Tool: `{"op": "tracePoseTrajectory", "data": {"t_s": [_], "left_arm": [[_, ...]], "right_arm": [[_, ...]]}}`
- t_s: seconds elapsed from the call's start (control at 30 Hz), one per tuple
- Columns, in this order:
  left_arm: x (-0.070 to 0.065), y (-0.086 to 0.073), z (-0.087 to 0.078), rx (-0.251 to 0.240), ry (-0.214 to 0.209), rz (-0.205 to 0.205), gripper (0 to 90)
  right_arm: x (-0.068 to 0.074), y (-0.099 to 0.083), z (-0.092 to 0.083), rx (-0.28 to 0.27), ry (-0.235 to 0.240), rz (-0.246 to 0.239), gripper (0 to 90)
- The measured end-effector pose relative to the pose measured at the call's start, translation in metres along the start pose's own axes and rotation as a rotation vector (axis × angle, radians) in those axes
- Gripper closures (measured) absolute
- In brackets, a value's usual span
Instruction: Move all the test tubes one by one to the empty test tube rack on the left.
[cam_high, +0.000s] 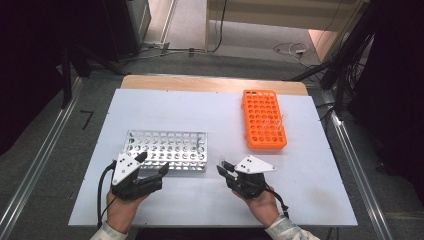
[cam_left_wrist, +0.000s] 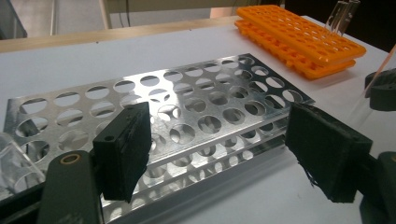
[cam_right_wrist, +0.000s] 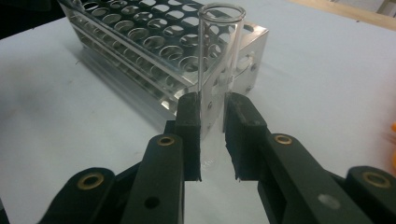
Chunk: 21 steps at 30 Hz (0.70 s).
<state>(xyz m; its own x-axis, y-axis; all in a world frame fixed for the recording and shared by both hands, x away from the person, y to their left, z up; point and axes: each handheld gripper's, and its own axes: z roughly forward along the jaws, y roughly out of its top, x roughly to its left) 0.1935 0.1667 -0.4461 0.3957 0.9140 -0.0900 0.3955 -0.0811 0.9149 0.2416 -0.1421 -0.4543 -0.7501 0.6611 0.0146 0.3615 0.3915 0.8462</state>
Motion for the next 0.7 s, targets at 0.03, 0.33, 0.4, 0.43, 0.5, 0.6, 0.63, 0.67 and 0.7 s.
{"op": "tracePoseTrajectory", "data": {"t_s": [0.03, 0.33, 0.4, 0.43, 0.5, 0.6, 0.63, 0.67, 0.7], "left_arm": [[-0.001, 0.0, 0.001, 0.002, -0.001, 0.003, 22.8], [-0.008, 0.0, 0.004, 0.005, -0.022, 0.013, 22.8], [-0.01, 0.0, 0.005, 0.006, -0.027, 0.013, 22.9], [-0.011, 0.0, 0.006, 0.011, -0.03, 0.018, 22.8], [-0.014, 0.0, 0.008, 0.014, -0.046, 0.015, 22.9], [-0.019, 0.001, 0.01, 0.013, -0.069, 0.02, 24.0], [-0.021, 0.001, 0.011, 0.012, -0.078, 0.025, 25.0], [-0.024, 0.001, 0.012, 0.013, -0.089, 0.027, 25.4], [-0.026, 0.002, 0.013, 0.018, -0.103, 0.029, 25.4]], "right_arm": [[0.002, 0.0, 0.001, 0.002, 0.002, -0.002, 73.8], [0.015, 0.002, 0.012, 0.012, 0.038, -0.02, 73.7], [0.018, 0.002, 0.014, 0.015, 0.046, -0.028, 73.8], [0.019, 0.002, 0.016, 0.017, 0.05, -0.031, 73.8], [0.023, 0.003, 0.018, 0.016, 0.058, -0.037, 73.8], [0.027, 0.005, 0.023, 0.022, 0.07, -0.047, 73.8], [0.028, 0.006, 0.024, 0.021, 0.072, -0.048, 73.8], [0.029, 0.007, 0.025, 0.021, 0.076, -0.047, 73.8], [0.03, 0.008, 0.026, 0.022, 0.078, -0.05, 73.8]]}}
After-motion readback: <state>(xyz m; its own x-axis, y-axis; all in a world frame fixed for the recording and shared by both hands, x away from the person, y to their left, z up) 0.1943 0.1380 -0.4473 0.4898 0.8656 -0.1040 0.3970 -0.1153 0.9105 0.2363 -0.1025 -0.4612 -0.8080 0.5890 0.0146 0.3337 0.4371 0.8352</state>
